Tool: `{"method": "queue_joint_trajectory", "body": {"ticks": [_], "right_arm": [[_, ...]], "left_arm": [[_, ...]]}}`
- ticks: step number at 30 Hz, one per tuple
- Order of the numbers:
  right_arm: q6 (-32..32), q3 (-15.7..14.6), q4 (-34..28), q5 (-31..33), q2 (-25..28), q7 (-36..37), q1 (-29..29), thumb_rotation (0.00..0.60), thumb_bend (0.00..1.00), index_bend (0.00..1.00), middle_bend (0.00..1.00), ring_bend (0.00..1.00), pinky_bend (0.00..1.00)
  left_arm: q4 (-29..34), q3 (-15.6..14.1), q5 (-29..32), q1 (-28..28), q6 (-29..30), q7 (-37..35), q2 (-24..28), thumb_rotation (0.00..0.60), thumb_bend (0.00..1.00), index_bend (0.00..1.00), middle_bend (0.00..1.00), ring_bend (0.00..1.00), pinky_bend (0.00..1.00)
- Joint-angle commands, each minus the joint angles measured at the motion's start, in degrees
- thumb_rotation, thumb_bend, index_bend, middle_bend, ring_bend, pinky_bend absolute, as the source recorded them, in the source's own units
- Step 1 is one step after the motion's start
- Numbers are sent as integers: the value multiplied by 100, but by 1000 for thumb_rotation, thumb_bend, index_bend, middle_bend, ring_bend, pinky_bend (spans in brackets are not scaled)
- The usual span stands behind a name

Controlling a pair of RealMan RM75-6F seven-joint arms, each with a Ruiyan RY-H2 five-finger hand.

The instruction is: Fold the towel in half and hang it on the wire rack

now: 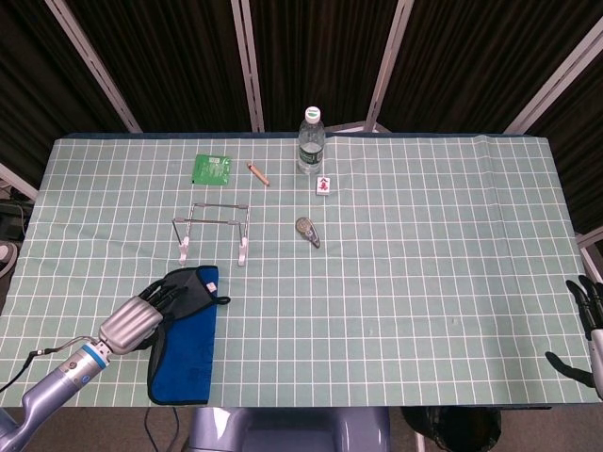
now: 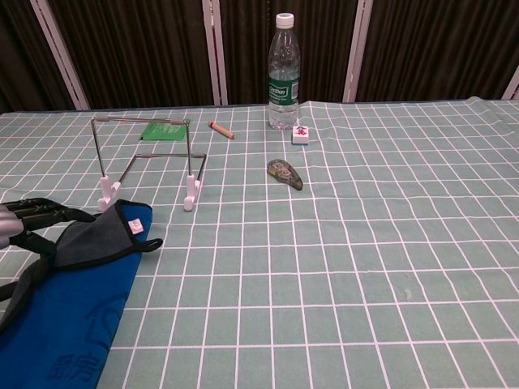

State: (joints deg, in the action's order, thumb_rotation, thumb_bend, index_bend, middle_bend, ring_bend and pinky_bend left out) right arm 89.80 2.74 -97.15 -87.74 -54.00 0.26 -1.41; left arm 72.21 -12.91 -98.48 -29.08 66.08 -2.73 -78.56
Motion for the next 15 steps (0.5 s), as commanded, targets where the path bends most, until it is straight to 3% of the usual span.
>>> {"method": "queue_joint_trajectory", "body": {"ticks": [1, 13, 15], "right_arm": [[-1, 1, 0, 5, -2, -6, 0, 600, 0, 47, 0, 0, 0], [-19, -2, 3, 19, -3, -9, 5, 600, 0, 54, 0, 0, 0], [-17, -3, 0, 15, -3, -17, 5, 600, 0, 56, 0, 0, 0]], "left_arm": [[-57, 0, 2, 20, -26, -49, -21, 600, 529, 737, 0, 0, 0], [-191, 18, -34, 70, -70, -97, -46, 600, 530, 737, 0, 0, 0], [-209, 19, -38, 78, -84, -93, -52, 600, 531, 700, 0, 0, 0]]}}
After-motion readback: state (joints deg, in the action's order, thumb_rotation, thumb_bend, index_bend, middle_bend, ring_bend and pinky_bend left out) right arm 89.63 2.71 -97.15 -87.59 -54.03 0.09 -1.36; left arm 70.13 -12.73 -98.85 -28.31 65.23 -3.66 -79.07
